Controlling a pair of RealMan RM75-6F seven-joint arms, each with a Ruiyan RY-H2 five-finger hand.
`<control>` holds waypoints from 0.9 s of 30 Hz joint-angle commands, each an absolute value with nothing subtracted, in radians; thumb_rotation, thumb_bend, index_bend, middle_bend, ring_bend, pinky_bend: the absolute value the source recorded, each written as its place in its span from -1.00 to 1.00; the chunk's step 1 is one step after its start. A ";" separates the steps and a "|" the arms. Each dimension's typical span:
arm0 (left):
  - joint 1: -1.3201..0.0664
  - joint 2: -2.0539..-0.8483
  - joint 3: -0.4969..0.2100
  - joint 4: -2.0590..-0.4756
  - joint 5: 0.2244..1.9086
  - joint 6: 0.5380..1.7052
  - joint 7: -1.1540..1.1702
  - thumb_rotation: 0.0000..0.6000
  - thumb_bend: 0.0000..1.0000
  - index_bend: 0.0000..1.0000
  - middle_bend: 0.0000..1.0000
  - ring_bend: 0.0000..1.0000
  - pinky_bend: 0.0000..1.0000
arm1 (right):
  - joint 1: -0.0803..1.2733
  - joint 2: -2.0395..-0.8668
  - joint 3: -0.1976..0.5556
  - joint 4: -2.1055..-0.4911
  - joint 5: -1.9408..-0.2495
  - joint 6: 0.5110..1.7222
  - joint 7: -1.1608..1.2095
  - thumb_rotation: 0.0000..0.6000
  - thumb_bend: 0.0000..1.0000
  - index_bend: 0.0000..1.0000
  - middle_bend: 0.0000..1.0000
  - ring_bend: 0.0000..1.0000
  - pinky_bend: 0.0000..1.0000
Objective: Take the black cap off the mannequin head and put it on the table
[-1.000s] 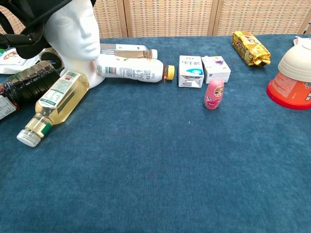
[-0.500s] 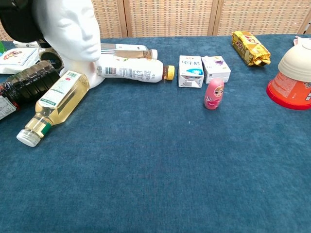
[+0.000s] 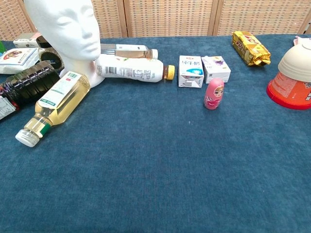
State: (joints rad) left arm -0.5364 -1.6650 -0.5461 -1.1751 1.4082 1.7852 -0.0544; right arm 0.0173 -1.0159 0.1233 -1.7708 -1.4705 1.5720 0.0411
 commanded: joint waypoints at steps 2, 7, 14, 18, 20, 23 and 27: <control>-0.519 -1.620 -0.567 -1.199 1.380 1.766 -0.089 1.00 -0.08 0.42 0.39 0.04 0.36 | 0.019 -1.018 0.121 -1.772 -1.472 1.568 0.035 1.00 -1.00 -0.62 -1.00 -1.00 -1.00; -0.513 -1.585 -0.547 -1.235 1.462 1.832 -0.145 1.00 -0.08 0.42 0.39 0.04 0.36 | 0.019 -1.020 0.120 -1.775 -1.474 1.569 0.028 1.00 -1.00 -0.62 -1.00 -1.00 -1.00; -0.507 -1.519 -0.515 -1.322 1.599 1.928 -0.138 1.00 -0.09 0.42 0.39 0.04 0.36 | 0.016 -1.017 0.122 -1.775 -1.471 1.575 0.037 1.00 -1.00 -0.62 -1.00 -1.00 -1.00; -0.521 -1.443 -0.442 -1.298 1.780 1.954 -0.136 1.00 -0.11 0.42 0.39 0.04 0.36 | 0.018 -1.016 0.120 -1.775 -1.472 1.571 0.039 1.00 -1.00 -0.62 -1.00 -1.00 -1.00; -0.538 -1.412 -0.402 -1.256 1.884 1.965 -0.127 1.00 -0.11 0.42 0.39 0.04 0.36 | 0.018 -1.016 0.120 -1.776 -1.473 1.571 0.039 1.00 -1.00 -0.62 -1.00 -1.00 -1.00; -0.571 -1.382 -0.346 -1.205 2.028 1.972 -0.086 1.00 -0.12 0.44 0.39 0.04 0.36 | 0.016 -1.015 0.120 -1.778 -1.474 1.574 0.039 1.00 -1.00 -0.62 -1.00 -1.00 -1.00; -0.603 -1.363 -0.295 -1.196 2.164 1.962 -0.008 1.00 -0.11 0.44 0.39 0.04 0.36 | 0.015 -1.015 0.120 -1.778 -1.472 1.575 0.037 1.00 -1.00 -0.62 -1.00 -1.00 -1.00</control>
State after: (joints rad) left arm -0.5658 -1.4005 -0.3565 -1.2273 2.0566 1.9581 -0.0755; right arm 0.0154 -1.0152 0.1203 -1.7784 -1.4724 1.5755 0.0375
